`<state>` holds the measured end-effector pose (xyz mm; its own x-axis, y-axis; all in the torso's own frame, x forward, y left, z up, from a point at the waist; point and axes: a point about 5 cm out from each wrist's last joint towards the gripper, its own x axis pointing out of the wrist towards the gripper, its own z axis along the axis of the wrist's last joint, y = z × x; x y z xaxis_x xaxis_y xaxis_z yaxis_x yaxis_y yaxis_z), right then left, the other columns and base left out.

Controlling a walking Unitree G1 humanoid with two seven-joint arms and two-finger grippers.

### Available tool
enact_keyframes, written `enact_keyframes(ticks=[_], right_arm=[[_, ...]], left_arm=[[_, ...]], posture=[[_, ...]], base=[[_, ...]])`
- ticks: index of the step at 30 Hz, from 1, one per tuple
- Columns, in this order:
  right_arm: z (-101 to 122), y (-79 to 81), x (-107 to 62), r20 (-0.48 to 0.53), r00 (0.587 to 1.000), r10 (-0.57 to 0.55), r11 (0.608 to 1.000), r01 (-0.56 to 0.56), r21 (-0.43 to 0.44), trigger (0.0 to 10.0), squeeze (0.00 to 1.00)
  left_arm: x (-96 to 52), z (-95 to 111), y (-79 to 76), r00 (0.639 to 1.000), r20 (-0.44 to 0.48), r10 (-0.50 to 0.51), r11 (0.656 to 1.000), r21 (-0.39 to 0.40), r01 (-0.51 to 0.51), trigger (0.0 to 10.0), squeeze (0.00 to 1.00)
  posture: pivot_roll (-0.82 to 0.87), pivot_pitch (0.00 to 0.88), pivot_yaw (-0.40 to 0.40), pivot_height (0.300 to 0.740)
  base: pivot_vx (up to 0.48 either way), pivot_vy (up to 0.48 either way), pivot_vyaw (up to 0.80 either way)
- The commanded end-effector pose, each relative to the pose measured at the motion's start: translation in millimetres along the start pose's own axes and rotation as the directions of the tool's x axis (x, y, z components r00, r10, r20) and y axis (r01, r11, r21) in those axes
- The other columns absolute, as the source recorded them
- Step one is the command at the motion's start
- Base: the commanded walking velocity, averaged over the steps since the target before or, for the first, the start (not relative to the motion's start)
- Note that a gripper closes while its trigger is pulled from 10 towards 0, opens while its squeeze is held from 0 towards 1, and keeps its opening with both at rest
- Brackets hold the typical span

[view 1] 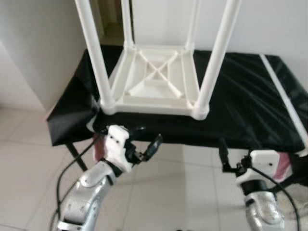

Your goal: Building children table

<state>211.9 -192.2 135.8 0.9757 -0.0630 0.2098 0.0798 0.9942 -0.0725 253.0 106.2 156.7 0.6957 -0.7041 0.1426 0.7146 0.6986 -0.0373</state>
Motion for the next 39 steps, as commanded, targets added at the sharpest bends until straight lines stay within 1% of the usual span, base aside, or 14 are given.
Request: enact_keyframes(ticks=[1, 2, 4, 6, 7, 8, 9, 11, 17, 18, 23, 30, 34, 39], right_arm=[[-3, -4.0, 1.9, -0.019, 1.0, -0.023, 1.0, 0.023, -0.005, 10.0, 0.0], [-3, -4.0, 1.9, -0.019, 1.0, -0.023, 1.0, 0.023, -0.005, 10.0, 0.0], [-1, -5.3, 7.6, -0.01, 0.999, -0.033, 0.999, 0.033, -0.003, 10.0, 0.0], [-1, -5.3, 7.6, -0.01, 0.999, -0.033, 0.999, 0.033, -0.003, 10.0, 0.0], [1, -6.1, 11.2, -0.001, 0.999, -0.036, 0.999, 0.036, -0.003, 10.0, 0.0], [1, -6.1, 11.2, -0.001, 0.999, -0.036, 0.999, 0.036, -0.003, 10.0, 0.0], [3, -7.5, 16.9, 0.012, 0.999, -0.038, 0.999, 0.038, -0.004, 10.0, 0.0], [3, -7.9, 18.2, 0.015, 0.999, -0.039, 0.999, 0.039, -0.005, 10.0, 0.0], [3, -8.1, 21.3, 0.02, 0.999, -0.039, 0.999, 0.039, -0.009, 10.0, 0.0], [2, -6.9, 23.3, 0.019, 0.999, -0.036, 0.999, 0.036, -0.01, 10.0, 0.0], [1, -4.7, 25.4, 0.019, 0.999, -0.029, 1.0, 0.029, -0.013, 10.0, 0.0], [0, -3.9, 26.0, 0.02, 1.0, -0.022, 1.0, 0.022, -0.012, 10.0, 0.0], [0, -4.0, 25.0, 0.022, 1.0, -0.02, 1.0, 0.02, -0.014, 10.0, 0.0], [0, -4.1, 23.4, 0.022, 1.0, -0.009, 1.0, 0.01, -0.021, 10.0, 0.0]], left_arm=[[2.0, 4, 3.0, 1.0, 0.01, 0.024, 1.0, -0.007, -0.023, 10.0, 0.0], [2.0, 4, 3.0, 1.0, 0.01, 0.024, 1.0, -0.007, -0.023, 10.0, 0.0], [5.1, 8, 6.8, 0.999, 0.029, 0.041, 0.999, -0.019, -0.041, 10.0, 0.0], [5.1, 8, 6.8, 0.999, 0.029, 0.041, 0.999, -0.019, -0.041, 10.0, 0.0], [6.3, 10, 8.3, 0.998, 0.035, 0.043, 0.999, -0.026, -0.042, 10.0, 0.0], [6.3, 10, 8.3, 0.998, 0.035, 0.043, 0.999, -0.026, -0.042, 10.0, 0.0], [7.8, 12, 10.5, 0.998, 0.038, 0.044, 0.999, -0.031, -0.043, 10.0, 0.0], [7.9, 12, 10.7, 0.998, 0.039, 0.043, 0.999, -0.031, -0.042, 10.0, 0.0], [9.4, 12, 13.4, 0.997, 0.042, 0.058, 0.998, -0.017, -0.057, 10.0, 0.0], [11.8, 12, 16.6, 0.996, 0.037, 0.082, 0.997, -0.002, -0.082, 10.0, 0.0], [14.2, 13, 19.3, 0.995, 0.04, 0.087, 0.996, 0.001, -0.087, 10.0, 0.0], [14.6, 14, 19.9, 0.996, 0.044, 0.079, 0.997, -0.007, -0.078, 10.0, 0.0], [14.1, 14, 19.2, 0.996, 0.045, 0.075, 0.997, 0.004, -0.075, 10.0, 0.0], [13.3, 15, 16.2, 0.995, 0.069, 0.066, 0.998, -0.008, -0.066, 10.0, 0.0]], posture=[[-0.05, 0.066, -0.011, 0.74], [-0.05, 0.066, -0.011, 0.74], [-0.05, 0.065, -0.012, 0.74], [-0.05, 0.065, -0.012, 0.74], [-0.05, 0.064, -0.014, 0.74], [-0.05, 0.064, -0.014, 0.74], [-0.05, 0.063, -0.016, 0.74], [-0.05, 0.063, -0.016, 0.74], [-0.04, 0.055, -0.019, 0.74], [-0.04, 0.05, -0.019, 0.74], [-0.04, 0.046, -0.018, 0.74], [-0.04, 0.041, -0.016, 0.74], [-0.04, 0.04, -0.015, 0.74], [-0.04, 0.039, -0.016, 0.74]], base=[[0.0, 0.0, 0.0], [0.0, 0.0, 0.0], [0.0, 0.0, 0.0], [0.0, 0.0, 0.0], [0.0, 0.0, 0.0], [0.0, 0.0, 0.0], [0.0, 0.0, 0.0], [0.0, 0.0, 0.0], [0.0, 0.0, 0.0], [0.0, 0.0, 0.0], [0.0, 0.0, 0.0], [0.294, 0.0, 0.0], [0.343, 0.0, 0.0], [0.0, 0.0, 0.0]])
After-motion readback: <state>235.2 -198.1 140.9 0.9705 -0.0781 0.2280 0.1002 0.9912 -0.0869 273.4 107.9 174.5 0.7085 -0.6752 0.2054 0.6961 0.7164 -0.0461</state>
